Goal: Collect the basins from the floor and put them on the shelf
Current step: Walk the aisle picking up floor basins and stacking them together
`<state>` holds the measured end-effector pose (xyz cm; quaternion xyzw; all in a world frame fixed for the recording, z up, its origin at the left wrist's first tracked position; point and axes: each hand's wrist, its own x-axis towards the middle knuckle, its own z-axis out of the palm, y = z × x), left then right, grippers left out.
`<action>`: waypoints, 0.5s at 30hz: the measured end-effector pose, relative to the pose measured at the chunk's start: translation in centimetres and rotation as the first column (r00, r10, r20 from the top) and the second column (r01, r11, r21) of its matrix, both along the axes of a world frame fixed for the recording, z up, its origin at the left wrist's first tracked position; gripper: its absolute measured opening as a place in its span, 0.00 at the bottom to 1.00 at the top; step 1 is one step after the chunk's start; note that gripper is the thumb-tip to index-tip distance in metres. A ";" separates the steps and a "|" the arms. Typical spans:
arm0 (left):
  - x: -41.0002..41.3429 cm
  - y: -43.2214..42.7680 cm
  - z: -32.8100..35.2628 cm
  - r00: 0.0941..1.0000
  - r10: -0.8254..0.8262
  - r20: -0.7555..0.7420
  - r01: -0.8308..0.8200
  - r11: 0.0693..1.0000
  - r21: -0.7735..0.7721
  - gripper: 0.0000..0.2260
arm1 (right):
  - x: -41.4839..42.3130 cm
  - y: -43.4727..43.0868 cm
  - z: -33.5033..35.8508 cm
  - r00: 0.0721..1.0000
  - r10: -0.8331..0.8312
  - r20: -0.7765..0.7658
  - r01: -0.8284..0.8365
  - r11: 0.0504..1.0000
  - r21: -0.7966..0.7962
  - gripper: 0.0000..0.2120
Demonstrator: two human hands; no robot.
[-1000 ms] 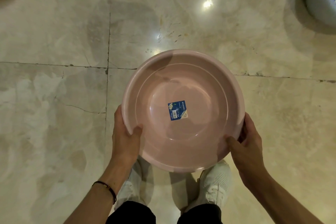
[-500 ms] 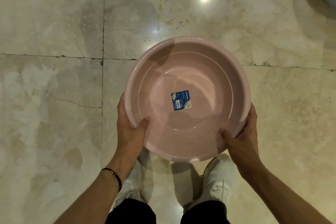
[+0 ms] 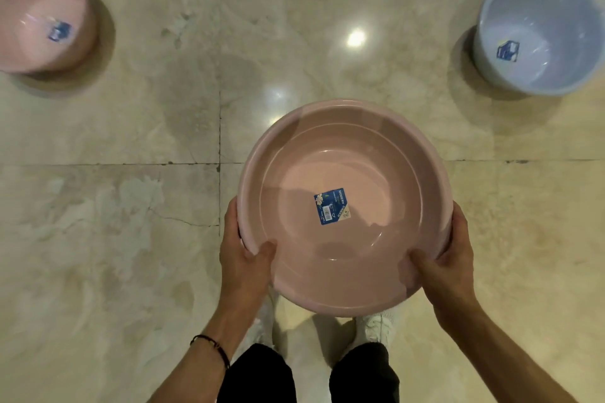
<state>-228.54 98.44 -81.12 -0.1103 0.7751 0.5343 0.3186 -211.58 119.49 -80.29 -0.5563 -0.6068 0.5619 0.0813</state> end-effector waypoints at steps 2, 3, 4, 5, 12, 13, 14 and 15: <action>-0.7 0.7 4.6 0.999 0.021 -0.024 -0.020 0.999 0.025 0.39 | -0.5 0.4 4.4 0.999 -0.008 -0.047 0.009 0.999 0.033 0.46; -1.1 1.0 7.0 0.999 0.036 -0.031 -0.035 0.999 0.028 0.39 | -0.7 0.6 6.6 0.998 -0.007 -0.067 0.010 0.999 0.049 0.45; -1.4 1.3 9.2 0.998 0.046 -0.036 -0.045 0.999 0.024 0.39 | -0.9 0.7 8.8 0.997 -0.011 -0.079 0.016 0.998 0.066 0.45; -1.7 1.7 11.6 0.998 0.046 -0.041 -0.045 0.999 0.015 0.39 | -1.1 1.0 11.4 0.996 -0.025 -0.088 0.031 0.997 0.073 0.45; -2.7 3.1 30.1 0.991 0.016 -0.130 -0.003 0.994 0.107 0.38 | -0.9 1.7 28.8 0.984 -0.048 -0.169 0.070 0.990 0.125 0.42; -2.7 3.2 32.7 0.988 0.003 -0.154 0.016 0.993 0.118 0.38 | -0.6 1.6 31.8 0.982 -0.045 -0.183 0.069 0.989 0.129 0.42; -2.6 3.2 35.4 0.985 0.008 -0.172 0.015 0.991 0.134 0.38 | -0.4 1.6 34.7 0.978 -0.042 -0.205 0.069 0.989 0.130 0.41; -2.4 3.2 38.0 0.984 0.032 -0.175 -0.006 0.989 0.146 0.38 | -0.2 1.5 37.4 0.973 -0.041 -0.225 0.072 0.989 0.130 0.41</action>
